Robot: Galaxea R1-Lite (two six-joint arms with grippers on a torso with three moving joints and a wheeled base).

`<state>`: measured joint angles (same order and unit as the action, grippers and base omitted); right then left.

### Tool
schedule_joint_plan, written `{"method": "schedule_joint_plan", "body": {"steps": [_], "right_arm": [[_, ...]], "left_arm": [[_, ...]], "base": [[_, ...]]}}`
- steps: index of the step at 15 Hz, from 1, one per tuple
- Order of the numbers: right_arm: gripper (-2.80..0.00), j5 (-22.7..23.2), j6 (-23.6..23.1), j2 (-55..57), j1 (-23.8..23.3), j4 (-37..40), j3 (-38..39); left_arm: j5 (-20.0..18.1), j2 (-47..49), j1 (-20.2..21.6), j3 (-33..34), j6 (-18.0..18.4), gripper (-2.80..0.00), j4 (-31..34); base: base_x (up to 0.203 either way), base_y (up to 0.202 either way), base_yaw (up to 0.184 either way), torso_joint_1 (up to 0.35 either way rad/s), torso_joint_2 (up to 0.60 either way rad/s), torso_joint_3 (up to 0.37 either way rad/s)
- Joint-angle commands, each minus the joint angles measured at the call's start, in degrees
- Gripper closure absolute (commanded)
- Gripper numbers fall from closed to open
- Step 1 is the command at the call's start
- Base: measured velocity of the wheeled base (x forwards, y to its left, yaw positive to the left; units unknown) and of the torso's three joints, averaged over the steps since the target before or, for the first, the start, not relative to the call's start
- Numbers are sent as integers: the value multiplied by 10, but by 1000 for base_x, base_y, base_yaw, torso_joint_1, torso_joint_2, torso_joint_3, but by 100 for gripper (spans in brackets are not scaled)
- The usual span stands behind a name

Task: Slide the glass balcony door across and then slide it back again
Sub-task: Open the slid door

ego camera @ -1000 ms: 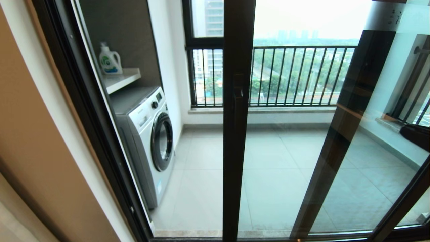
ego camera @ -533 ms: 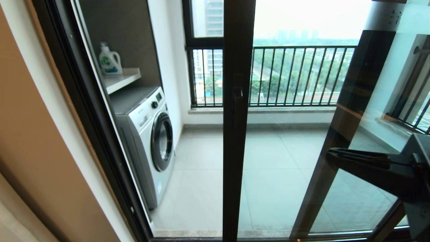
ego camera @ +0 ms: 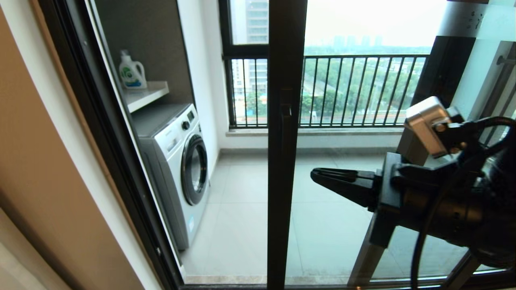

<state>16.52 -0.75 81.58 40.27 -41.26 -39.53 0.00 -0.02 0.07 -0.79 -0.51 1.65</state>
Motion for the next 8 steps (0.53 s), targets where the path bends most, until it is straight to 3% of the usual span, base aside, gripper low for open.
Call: {"method": "schedule_joint_plan", "body": {"steps": [1,3,8], "right_arm": [[0,-5,6,94,1,-74,-5],[0,-10,20,118,5,-121,-8],[0,-12,51,144,-1,-121,-50]], "left_arm": [[0,1,0,0,0,0,0],[0,1,0,0,0,0,0],[0,1,0,0,0,0,0]], "base": [[0,0,0,0,0,0],[0,0,0,0,0,0],[0,0,0,0,0,0]]}}
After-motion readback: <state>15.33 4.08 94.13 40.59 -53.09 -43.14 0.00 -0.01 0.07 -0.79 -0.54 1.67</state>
